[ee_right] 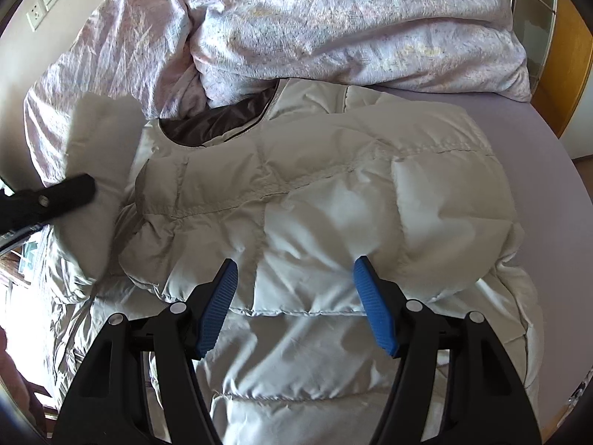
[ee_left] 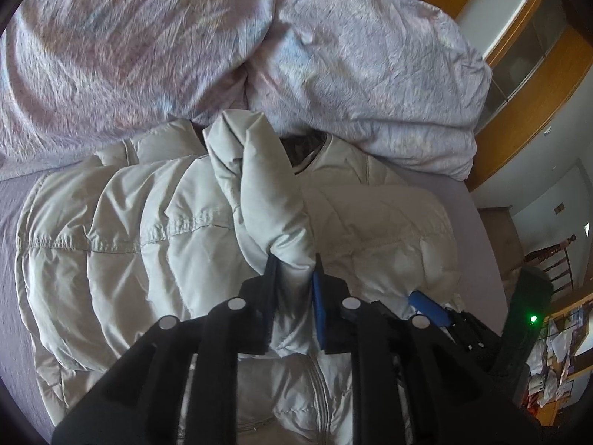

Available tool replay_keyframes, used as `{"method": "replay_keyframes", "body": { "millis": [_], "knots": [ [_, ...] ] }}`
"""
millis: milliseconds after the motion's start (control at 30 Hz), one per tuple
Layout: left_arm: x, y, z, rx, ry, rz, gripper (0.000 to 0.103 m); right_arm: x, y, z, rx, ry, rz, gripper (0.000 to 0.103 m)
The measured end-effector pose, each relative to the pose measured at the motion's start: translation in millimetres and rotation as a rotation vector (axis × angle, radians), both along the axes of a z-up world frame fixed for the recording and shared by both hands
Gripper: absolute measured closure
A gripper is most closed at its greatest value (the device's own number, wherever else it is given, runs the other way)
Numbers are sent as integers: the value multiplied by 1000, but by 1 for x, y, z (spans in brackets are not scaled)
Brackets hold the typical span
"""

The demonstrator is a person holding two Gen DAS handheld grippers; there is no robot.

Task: Fold large clothes
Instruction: 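Fold the held sleeve across the jacket front and open the left tool, then grasp the jacket hem beside the zipper with the right tool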

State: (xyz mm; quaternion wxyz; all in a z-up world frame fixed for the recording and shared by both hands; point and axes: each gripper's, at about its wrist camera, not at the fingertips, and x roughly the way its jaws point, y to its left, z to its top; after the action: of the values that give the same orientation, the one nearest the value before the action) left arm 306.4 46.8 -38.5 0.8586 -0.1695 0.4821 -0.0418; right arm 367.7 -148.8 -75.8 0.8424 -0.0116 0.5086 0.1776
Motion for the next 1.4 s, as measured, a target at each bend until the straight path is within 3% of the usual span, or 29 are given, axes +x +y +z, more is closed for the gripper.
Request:
{"method": "replay_keyframes", "body": {
  "millis": [67,167,200,500,767,933,1067,1200,1300,1400],
  "knots": [
    [2,0,-2,-17,2,-5,79,1,0,-1,2,1,0,36],
    [0,4,5,-22,-20,-11,60,3,2,-2,8,3,4,36],
    [-1,5,7,-15,-29,-6,58,4,4,-1,14,4,6,37],
    [-4,35,3,33,-8,62,58,11,24,4,122,41,53,68],
    [-10,50,-8,98,18,90,58,22,46,0,176,112,58,70],
    [-16,64,-17,128,43,117,58,23,32,14,243,51,-32,72],
    [-16,74,-25,134,67,136,58,25,47,19,250,74,36,73],
    [-16,76,-30,133,82,141,58,26,62,4,217,152,68,73],
    [-16,78,-32,134,85,142,57,23,61,-4,188,163,63,91],
    [-16,79,-33,138,86,146,55,19,59,-7,162,157,60,95]
  ]
}}
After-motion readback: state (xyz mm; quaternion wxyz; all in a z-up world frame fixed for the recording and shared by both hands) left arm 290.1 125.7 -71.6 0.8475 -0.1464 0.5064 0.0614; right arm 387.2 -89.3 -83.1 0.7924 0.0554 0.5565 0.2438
